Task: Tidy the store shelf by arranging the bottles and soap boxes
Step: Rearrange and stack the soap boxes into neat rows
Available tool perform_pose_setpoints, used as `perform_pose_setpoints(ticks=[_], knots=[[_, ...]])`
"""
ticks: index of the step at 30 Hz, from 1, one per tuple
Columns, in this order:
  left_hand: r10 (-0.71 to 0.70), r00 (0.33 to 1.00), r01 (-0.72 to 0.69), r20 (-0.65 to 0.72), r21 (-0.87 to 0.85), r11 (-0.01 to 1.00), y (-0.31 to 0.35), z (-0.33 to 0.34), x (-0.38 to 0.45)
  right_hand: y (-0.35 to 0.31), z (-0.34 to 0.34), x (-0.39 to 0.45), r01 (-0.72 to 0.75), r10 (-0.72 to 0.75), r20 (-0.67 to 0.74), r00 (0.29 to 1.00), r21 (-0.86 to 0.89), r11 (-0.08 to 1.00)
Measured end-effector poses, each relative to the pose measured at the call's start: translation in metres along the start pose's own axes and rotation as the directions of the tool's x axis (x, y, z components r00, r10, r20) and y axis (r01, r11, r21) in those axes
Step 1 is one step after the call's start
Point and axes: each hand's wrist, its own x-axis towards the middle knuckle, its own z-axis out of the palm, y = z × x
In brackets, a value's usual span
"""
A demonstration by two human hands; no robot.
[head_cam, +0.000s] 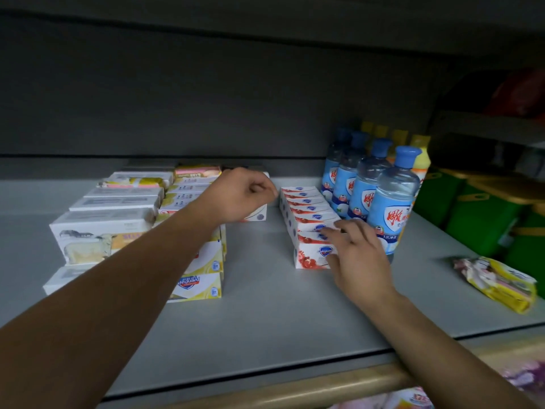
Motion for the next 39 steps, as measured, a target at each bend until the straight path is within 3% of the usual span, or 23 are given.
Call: perform_pose_setpoints(ticks=[5, 13, 24, 30, 39], knots=[[0.008, 0.999, -0.009, -0.034, -0.02, 1.0, -0.004, 0.001, 0.001, -0.019, 0.009, -0.014, 0.069, -0.066, 0.038, 0.997, -0.109, 0.992], [-0.003, 0.994, 0.005, -0.108, 0.011, 1.0, -0.005, 0.0, 0.001, 0.001, 0.018, 0.012, 0.109, -0.097, 0.174, 0.98, -0.064, 0.992], [-0.089, 0.989, 0.092, -0.115, 0.016, 0.996, 0.002, -0.002, -0.003, 0.002, 0.021, 0.016, 0.103, -0.09, 0.155, 0.984, -0.079, 0.992], [-0.054, 0.984, 0.088, -0.17, 0.2, 0.976, 0.013, -0.003, -0.002, -0.007, 0.018, 0.05, 0.052, -0.052, 0.097, 0.994, 0.001, 0.999], [-0.052, 0.998, 0.062, -0.033, 0.52, 0.852, 0.01, -0.019, 0.027, -0.013, 0.041, 0.06, -0.005, 0.005, 0.038, 0.999, -0.017, 1.0]])
